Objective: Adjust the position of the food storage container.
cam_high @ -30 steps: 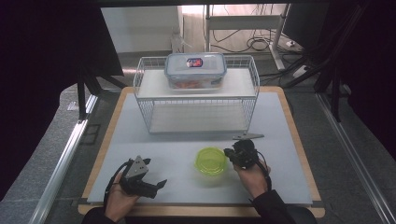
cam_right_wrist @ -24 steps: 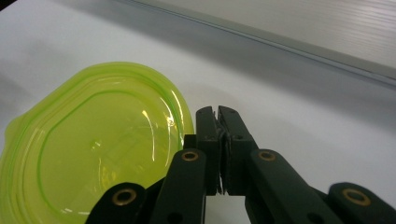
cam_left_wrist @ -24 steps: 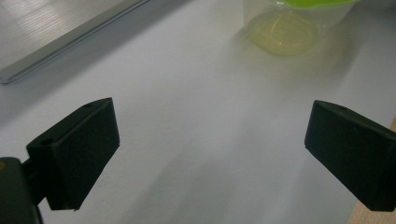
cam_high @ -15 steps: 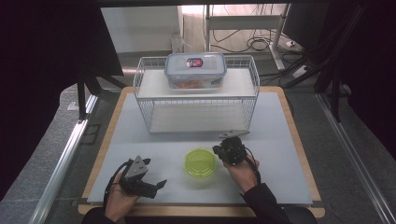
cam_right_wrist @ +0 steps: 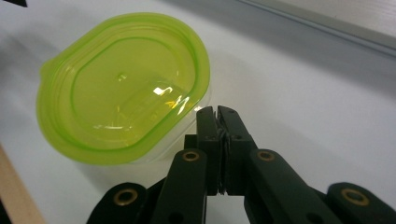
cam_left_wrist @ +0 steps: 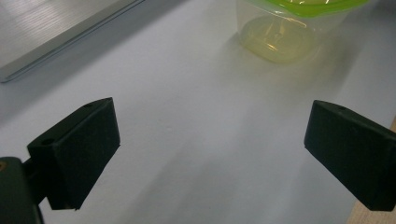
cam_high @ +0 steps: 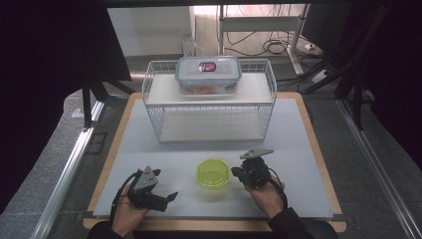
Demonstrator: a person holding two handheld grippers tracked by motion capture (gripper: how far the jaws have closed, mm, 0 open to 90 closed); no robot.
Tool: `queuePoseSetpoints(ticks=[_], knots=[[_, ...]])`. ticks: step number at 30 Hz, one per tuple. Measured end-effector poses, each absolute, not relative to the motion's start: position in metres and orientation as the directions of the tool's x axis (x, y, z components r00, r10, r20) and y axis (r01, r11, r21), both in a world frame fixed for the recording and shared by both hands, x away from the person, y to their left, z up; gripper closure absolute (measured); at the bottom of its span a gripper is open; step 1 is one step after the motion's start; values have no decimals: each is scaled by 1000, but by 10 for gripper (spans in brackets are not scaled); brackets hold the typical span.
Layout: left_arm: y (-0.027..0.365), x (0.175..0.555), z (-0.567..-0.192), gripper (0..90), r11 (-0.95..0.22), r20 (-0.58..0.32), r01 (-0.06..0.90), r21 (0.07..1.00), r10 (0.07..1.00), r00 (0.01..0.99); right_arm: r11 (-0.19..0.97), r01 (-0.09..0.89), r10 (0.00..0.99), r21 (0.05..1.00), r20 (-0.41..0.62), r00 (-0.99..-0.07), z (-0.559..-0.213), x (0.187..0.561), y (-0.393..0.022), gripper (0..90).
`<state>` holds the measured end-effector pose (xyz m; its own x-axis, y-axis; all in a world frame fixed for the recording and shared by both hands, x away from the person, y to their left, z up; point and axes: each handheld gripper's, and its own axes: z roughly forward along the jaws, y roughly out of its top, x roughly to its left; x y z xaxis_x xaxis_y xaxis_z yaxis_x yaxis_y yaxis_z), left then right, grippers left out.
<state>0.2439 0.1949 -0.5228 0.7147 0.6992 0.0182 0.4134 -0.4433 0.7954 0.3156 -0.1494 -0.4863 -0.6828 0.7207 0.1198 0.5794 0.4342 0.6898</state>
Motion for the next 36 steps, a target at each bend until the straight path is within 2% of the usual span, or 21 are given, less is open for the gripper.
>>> queuePoseSetpoints(ticks=[14, 19, 24, 36], knots=[[195, 244, -523, 34, -453, 23, 415, 790, 697, 716, 457, 575, 716, 679, 103, -690, -489, 340, -124, 885], [195, 244, -523, 35, -444, 14, 419, 792, 700, 714, 460, 557, 713, 691, 85, -696, -492, 343, -133, 856], [195, 244, -523, 36, -445, 15, 419, 792, 699, 715, 455, 545, 718, 704, 73, -693, -488, 341, -150, 769], [194, 244, -523, 37, -454, 18, 419, 786, 695, 719, 455, 503, 706, 735, 47, -706, -483, 325, -184, 385]])
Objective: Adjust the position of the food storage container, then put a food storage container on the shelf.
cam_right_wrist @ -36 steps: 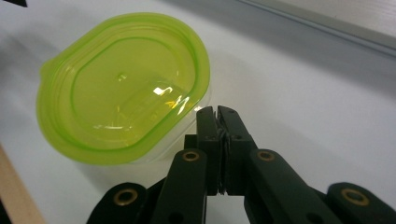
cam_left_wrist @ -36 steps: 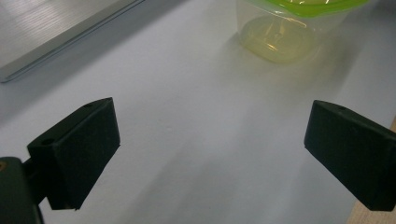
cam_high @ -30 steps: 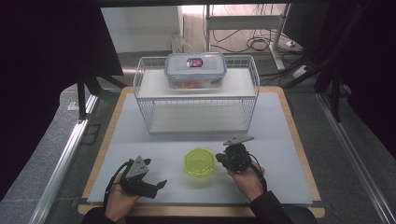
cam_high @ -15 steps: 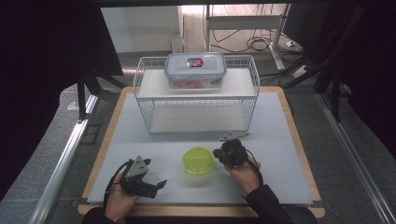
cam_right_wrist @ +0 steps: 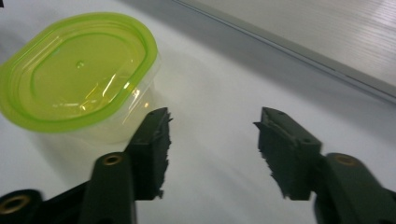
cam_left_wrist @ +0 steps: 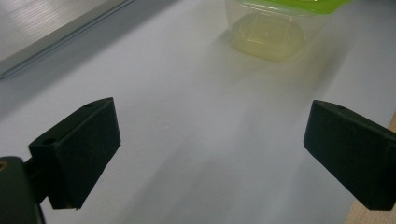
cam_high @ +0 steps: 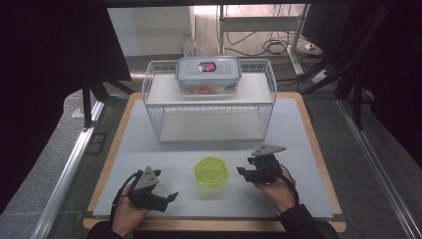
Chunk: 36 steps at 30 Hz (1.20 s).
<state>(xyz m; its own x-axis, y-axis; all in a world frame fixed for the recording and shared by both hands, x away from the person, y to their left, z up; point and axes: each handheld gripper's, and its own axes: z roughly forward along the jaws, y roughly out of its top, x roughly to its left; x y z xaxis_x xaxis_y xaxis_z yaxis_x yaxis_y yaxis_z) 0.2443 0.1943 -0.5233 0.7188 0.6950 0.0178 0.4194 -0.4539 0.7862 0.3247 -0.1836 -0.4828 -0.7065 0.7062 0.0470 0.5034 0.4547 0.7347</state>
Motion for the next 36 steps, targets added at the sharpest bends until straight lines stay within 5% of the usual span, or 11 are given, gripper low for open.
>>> queuePoseSetpoints(ticks=[13, 36], knots=[[195, 244, -523, 37, -448, 12, 421, 789, 696, 718, 456, 507, 701, 731, 56, -711, -487, 320, -191, 239], [194, 244, -523, 38, -454, 18, 418, 787, 694, 720, 350, 627, 641, 696, 310, -702, -483, 344, -143, 556]])
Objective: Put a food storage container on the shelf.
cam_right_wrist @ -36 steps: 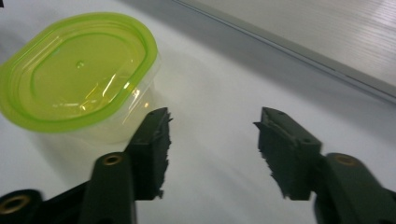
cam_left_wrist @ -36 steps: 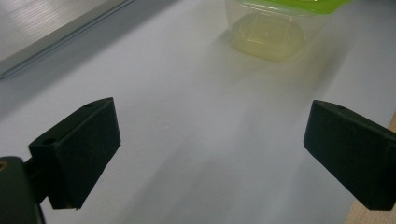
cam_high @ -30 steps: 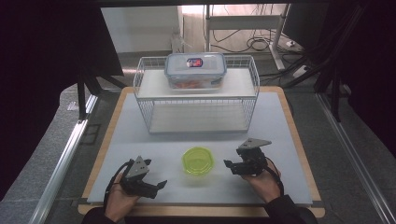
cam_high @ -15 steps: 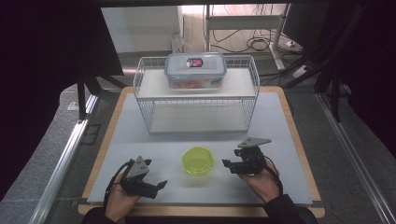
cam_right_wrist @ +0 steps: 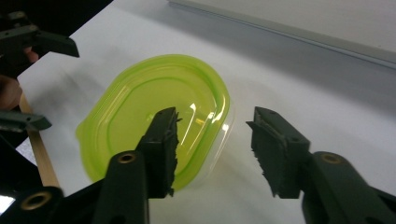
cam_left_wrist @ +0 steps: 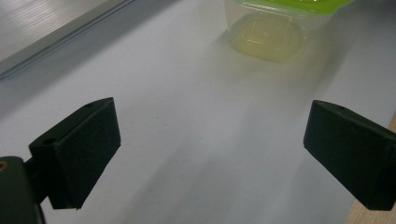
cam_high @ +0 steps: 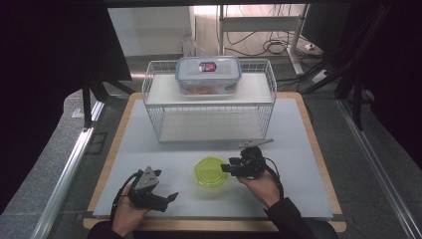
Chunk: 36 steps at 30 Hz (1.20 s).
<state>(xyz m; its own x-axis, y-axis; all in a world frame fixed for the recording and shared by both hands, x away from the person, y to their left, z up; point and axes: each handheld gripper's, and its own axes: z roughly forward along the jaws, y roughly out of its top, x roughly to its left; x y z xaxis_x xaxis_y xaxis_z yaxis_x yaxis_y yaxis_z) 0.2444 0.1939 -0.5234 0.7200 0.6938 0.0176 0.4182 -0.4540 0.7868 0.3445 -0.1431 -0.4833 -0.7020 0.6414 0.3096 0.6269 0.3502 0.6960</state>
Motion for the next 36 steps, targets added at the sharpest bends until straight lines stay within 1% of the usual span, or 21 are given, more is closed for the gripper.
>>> queuePoseSetpoints(ticks=[3, 7, 12, 14, 15, 21, 25, 29, 36], knots=[[194, 244, -523, 38, -452, 17, 417, 788, 694, 720, 327, 668, 642, 668, 361, -676, -487, 351, -142, 603], [194, 244, -523, 39, -454, 18, 417, 788, 693, 721, 278, 723, 620, 632, 457, -638, -493, 357, -145, 659], [194, 244, -523, 40, -452, 17, 416, 789, 693, 720, 250, 758, 613, 603, 507, -606, -496, 359, -147, 732], [193, 244, -523, 40, -453, 19, 415, 789, 693, 721, 234, 773, 591, 590, 545, -595, -498, 360, -148, 788], [193, 244, -523, 40, -454, 20, 414, 789, 693, 721, 227, 778, 573, 586, 566, -593, -498, 361, -148, 798], [194, 244, -523, 41, -452, 19, 414, 790, 693, 721, 209, 806, 515, 553, 639, -572, -496, 362, -148, 821], [194, 244, -523, 41, -453, 21, 412, 791, 693, 721, 219, 799, 519, 559, 627, -581, -493, 362, -147, 824], [194, 244, -523, 41, -452, 21, 412, 791, 693, 721, 206, 792, 523, 574, 620, -585, -489, 364, -150, 826], [194, 243, -522, 41, -448, 22, 408, 795, 694, 719, 168, 794, 503, 585, 641, -579, -481, 365, -155, 828]])
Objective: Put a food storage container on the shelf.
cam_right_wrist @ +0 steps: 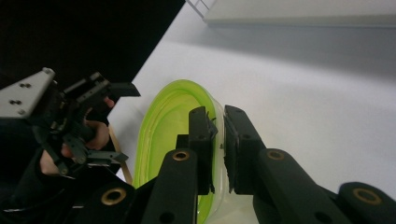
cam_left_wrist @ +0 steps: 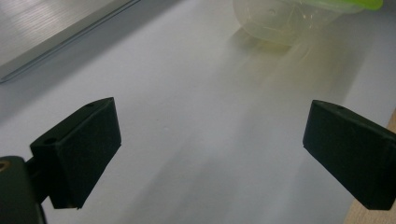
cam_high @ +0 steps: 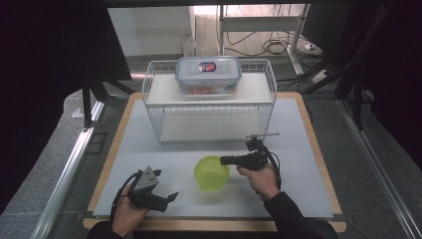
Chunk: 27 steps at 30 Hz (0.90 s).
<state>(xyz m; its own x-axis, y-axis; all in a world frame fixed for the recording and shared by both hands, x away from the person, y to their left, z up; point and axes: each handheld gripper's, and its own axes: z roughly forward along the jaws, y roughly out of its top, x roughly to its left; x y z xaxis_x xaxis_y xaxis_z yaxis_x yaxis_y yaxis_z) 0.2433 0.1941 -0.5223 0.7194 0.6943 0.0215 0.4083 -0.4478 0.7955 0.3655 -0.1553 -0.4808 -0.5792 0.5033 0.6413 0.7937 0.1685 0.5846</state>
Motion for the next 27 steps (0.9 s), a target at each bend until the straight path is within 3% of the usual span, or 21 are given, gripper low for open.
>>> queuePoseSetpoints(ticks=[27], knots=[[195, 243, -521, 38, -440, 17, 403, 803, 692, 722, 67, 754, 452, 653, 654, -607, -408, 381, -167, 842]])
